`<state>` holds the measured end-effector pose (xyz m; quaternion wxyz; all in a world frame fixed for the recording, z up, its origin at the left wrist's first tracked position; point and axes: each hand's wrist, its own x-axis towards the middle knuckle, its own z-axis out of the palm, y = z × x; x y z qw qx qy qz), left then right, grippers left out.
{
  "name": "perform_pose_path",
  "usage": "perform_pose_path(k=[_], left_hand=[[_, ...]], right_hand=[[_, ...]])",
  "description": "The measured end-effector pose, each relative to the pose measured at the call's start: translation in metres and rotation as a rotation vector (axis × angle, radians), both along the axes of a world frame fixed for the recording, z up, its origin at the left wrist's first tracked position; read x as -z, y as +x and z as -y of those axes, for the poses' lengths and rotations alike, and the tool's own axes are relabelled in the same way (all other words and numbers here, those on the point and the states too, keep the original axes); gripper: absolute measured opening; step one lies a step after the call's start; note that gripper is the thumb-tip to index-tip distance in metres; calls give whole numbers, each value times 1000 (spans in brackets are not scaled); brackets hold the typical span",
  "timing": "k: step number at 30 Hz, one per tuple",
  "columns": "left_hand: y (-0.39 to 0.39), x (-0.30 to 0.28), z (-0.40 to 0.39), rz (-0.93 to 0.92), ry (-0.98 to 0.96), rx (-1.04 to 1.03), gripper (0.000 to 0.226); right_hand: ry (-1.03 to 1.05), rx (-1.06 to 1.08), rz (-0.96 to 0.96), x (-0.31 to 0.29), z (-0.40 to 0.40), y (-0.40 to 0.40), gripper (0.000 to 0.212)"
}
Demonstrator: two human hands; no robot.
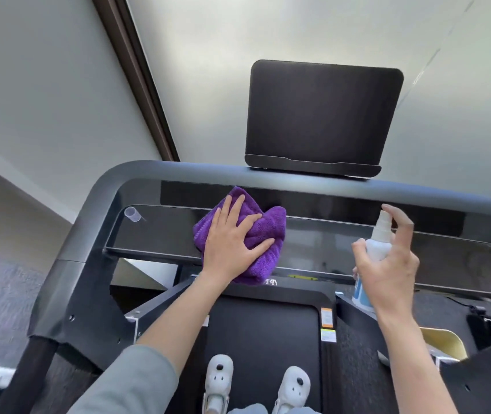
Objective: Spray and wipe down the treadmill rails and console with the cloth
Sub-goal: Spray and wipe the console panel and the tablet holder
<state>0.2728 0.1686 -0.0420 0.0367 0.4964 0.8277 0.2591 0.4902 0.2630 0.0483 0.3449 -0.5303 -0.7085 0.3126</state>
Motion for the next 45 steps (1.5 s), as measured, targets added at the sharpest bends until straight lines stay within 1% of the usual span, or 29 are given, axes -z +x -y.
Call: perform_pose_path(k=[4,8,13,20,22,27,35,39,45], left_hand=[[-38,0,25,2,-11,4,60],[-66,1,40,6,14,77,53],[-93,0,54,15,14,147,53],[-115,-3,62,32,-2,259,58],[-115,-2,60,17,-4,255,58],[-84,-3,40,-35,-34,78,56],[-15,-1,-22,-84,-235,-183,78],[20,-1,-51,-93,-252,-220,82],[74,-1,-93,-132,-254,-206,81]], right_hand=[[5,12,-3,-1,14,-24,61],[0,20,-2,-1,27,-43,60],[9,39,10,0,40,-59,59],[10,74,-6,1,49,-62,60],[8,78,-9,2,49,-56,60],[18,76,3,3,42,-41,60],[35,92,-11,-3,11,3,60],[14,124,-18,-1,-8,35,59],[6,133,-11,5,-44,77,60]])
